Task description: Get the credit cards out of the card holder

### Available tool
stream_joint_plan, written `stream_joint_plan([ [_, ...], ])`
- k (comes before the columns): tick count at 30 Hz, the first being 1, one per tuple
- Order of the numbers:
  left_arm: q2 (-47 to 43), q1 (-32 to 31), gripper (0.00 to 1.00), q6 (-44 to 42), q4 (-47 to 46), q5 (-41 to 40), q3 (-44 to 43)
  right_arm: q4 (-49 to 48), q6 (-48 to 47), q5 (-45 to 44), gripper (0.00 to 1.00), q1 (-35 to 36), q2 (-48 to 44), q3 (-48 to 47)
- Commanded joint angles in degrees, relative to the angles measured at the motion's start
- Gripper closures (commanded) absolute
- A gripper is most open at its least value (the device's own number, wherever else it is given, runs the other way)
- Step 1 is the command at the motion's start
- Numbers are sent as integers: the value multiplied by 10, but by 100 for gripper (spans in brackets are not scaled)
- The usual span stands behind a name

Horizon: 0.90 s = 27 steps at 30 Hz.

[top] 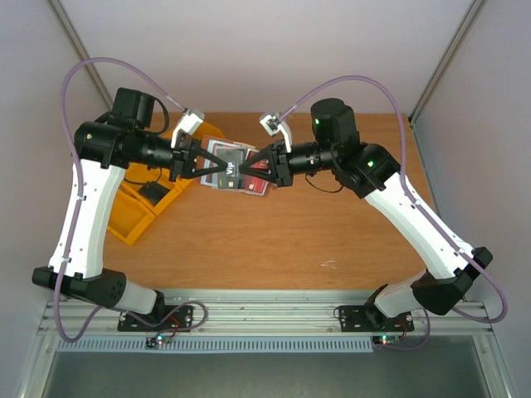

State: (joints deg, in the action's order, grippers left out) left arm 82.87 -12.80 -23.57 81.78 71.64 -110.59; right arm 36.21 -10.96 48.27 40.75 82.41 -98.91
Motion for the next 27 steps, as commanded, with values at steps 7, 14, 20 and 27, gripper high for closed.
stream_joint_plan([
  [7, -20, 3, 87, 94, -121, -8, 89, 71, -36, -53, 99, -39, -35, 8],
  [14, -16, 5, 94, 115, -133, -24, 113, 141, -61, -98, 99, -76, -39, -3],
  [20, 4, 7, 100, 133, -154, -48, 136, 180, -61, -114, 99, -112, -40, 2],
  [27, 27, 5, 100, 248, -316, -139, 288, 197, -38, -135, 99, -176, -37, -8],
])
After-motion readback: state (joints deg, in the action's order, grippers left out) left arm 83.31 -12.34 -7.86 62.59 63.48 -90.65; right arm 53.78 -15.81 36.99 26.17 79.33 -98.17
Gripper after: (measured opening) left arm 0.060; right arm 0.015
